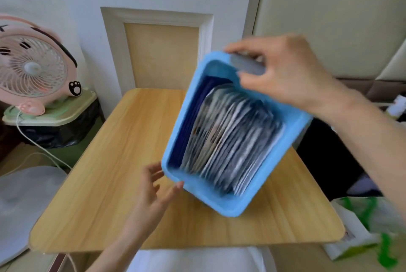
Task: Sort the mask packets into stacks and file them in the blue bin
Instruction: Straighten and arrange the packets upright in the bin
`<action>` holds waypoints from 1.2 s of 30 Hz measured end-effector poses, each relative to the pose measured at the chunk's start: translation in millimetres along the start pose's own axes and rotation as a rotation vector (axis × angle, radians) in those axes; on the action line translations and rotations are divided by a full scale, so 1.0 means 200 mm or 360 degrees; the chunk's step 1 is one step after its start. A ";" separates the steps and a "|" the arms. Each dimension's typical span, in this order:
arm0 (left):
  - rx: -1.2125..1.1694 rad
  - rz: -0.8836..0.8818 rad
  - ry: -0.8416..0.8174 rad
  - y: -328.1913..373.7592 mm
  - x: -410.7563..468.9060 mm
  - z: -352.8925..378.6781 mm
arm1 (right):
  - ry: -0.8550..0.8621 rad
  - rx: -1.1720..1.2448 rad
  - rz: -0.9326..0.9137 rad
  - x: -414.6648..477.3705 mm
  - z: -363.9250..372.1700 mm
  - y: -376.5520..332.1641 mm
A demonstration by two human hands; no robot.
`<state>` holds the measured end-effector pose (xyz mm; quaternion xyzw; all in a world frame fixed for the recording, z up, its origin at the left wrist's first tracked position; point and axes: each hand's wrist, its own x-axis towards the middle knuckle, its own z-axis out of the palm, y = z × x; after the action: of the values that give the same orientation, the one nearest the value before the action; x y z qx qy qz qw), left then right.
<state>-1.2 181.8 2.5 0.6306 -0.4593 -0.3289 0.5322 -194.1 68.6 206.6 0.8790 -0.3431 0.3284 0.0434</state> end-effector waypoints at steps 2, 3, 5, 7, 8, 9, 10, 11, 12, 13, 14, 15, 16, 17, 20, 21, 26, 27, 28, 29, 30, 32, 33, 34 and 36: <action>0.0222 0.0107 -0.0040 -0.03 0.03 0.02 | -0.0206 -0.0236 -0.0268 0.04 0.11 -0.03; 0.0293 0.0160 -0.0082 -0.04 0.04 0.03 | -0.0265 -0.0311 -0.0324 0.04 0.17 -0.03; 0.0451 0.0271 -0.0106 -0.05 0.05 0.07 | -0.0261 -0.0305 -0.0266 0.04 0.22 0.00; 0.0625 0.0367 -0.0053 -0.04 0.06 0.08 | -0.0246 -0.0293 -0.0258 0.06 0.21 0.03; 0.0645 0.0392 -0.0039 -0.03 0.07 0.08 | -0.0244 -0.0331 -0.0327 0.07 0.20 0.04; 0.0614 0.0424 -0.0033 -0.03 0.07 0.07 | -0.0227 -0.0357 -0.0402 0.08 0.19 0.05; 0.0577 0.0462 -0.0020 -0.02 0.08 0.07 | -0.0174 -0.0357 -0.0447 0.09 0.18 0.05; 0.0549 0.0509 0.0013 -0.01 0.08 0.07 | -0.0088 -0.0346 -0.0482 0.09 0.17 0.05; 0.0544 0.0538 0.0057 -0.01 0.08 0.07 | 0.0019 -0.0333 -0.0509 0.09 0.17 0.05; 0.0548 0.0547 0.0085 -0.02 0.08 0.08 | 0.0120 -0.0313 -0.0528 0.08 0.17 0.04; 0.0574 0.0520 0.0078 -0.02 0.07 0.08 | 0.0164 -0.0279 -0.0542 0.07 0.19 0.03; 0.0621 0.0468 0.0041 -0.04 0.07 0.09 | 0.0111 -0.0235 -0.0543 0.05 0.21 0.02; 0.0660 0.0418 -0.0024 -0.05 0.08 0.08 | -0.0009 -0.0187 -0.0512 0.04 0.22 0.02; 0.0662 0.0405 -0.0078 -0.05 0.08 0.08 | -0.0145 -0.0134 -0.0448 0.05 0.23 0.03; 0.0557 0.0503 -0.0076 -0.02 0.10 0.04 | -0.0252 -0.0149 -0.0313 0.10 0.18 0.08; 0.0492 0.0536 -0.0039 0.01 0.10 0.02 | -0.0230 -0.0181 -0.0274 0.11 0.15 0.08; 0.0513 0.0684 0.0147 0.30 0.18 -0.15 | -0.0172 -0.0026 0.0244 0.14 -0.01 0.11; 0.0589 0.0669 0.0144 0.35 0.24 -0.19 | -0.0249 0.0011 0.0380 0.13 -0.02 0.14; 0.0648 0.0590 0.0094 0.38 0.31 -0.22 | -0.0363 0.0047 0.0522 0.11 0.00 0.17; 0.0704 0.0467 -0.0002 0.41 0.38 -0.24 | -0.0519 0.0085 0.0665 0.08 0.03 0.20; 0.0787 0.0343 -0.0135 0.41 0.43 -0.24 | -0.0718 0.0119 0.0797 0.02 0.08 0.23; 0.0854 0.0093 -0.0445 0.37 0.47 -0.20 | -0.1107 0.0187 0.1007 -0.12 0.19 0.28; 0.0746 0.0001 -0.0551 0.35 0.47 -0.18 | -0.1278 0.0219 0.1077 -0.20 0.24 0.29; 0.0586 -0.0044 -0.0594 0.33 0.45 -0.16 | -0.1395 0.0270 0.1112 -0.27 0.26 0.31; 0.0443 0.0026 -0.0516 0.32 0.43 -0.13 | -0.1453 0.0357 0.1133 -0.35 0.29 0.35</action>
<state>38.7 110.6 76.5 0.6330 -0.5849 -0.3552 0.3619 -244.9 38.3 108.8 0.7613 -0.5642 -0.0545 -0.3149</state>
